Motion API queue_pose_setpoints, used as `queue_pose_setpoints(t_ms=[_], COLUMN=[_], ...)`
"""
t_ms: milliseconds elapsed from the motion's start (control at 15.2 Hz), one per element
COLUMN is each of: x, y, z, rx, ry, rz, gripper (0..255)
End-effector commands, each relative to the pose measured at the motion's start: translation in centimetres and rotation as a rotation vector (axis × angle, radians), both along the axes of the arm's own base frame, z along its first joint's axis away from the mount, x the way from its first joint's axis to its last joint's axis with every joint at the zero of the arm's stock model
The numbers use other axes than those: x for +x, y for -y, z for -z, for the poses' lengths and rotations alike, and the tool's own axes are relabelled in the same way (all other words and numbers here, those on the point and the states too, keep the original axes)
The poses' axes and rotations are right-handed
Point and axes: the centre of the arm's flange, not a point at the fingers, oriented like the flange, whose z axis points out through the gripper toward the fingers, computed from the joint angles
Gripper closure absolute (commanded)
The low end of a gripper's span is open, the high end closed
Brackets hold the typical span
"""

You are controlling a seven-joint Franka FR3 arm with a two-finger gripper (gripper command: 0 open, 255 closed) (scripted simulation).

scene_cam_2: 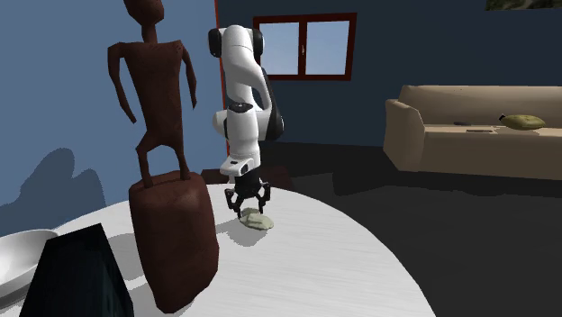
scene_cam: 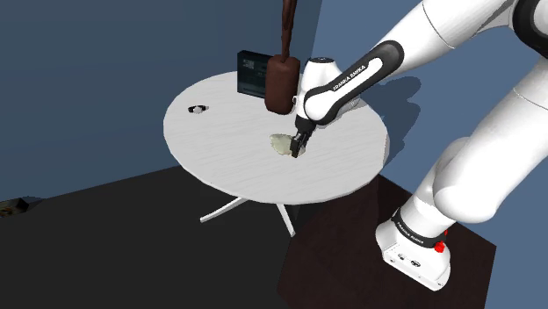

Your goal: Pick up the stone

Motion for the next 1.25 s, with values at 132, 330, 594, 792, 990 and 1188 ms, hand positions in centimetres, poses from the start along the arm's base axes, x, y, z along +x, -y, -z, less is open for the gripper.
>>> queue_pose_setpoints(t_ms=[132,330,594,792,990,1188], x=[0.0,0.0,0.0,0.0,0.0,0.0], y=[0.0,0.0,0.0,0.0,0.0,0.0], z=[-0.5,-2.1,-4.2,-5.8,-7.4,-8.0], rx=[0.0,0.0,0.0,0.0,0.0,0.0], ry=[0.0,0.0,0.0,0.0,0.0,0.0], rz=[0.0,0.0,0.0,0.0,0.0,0.0], gripper=[255,255,255,255,255,255])
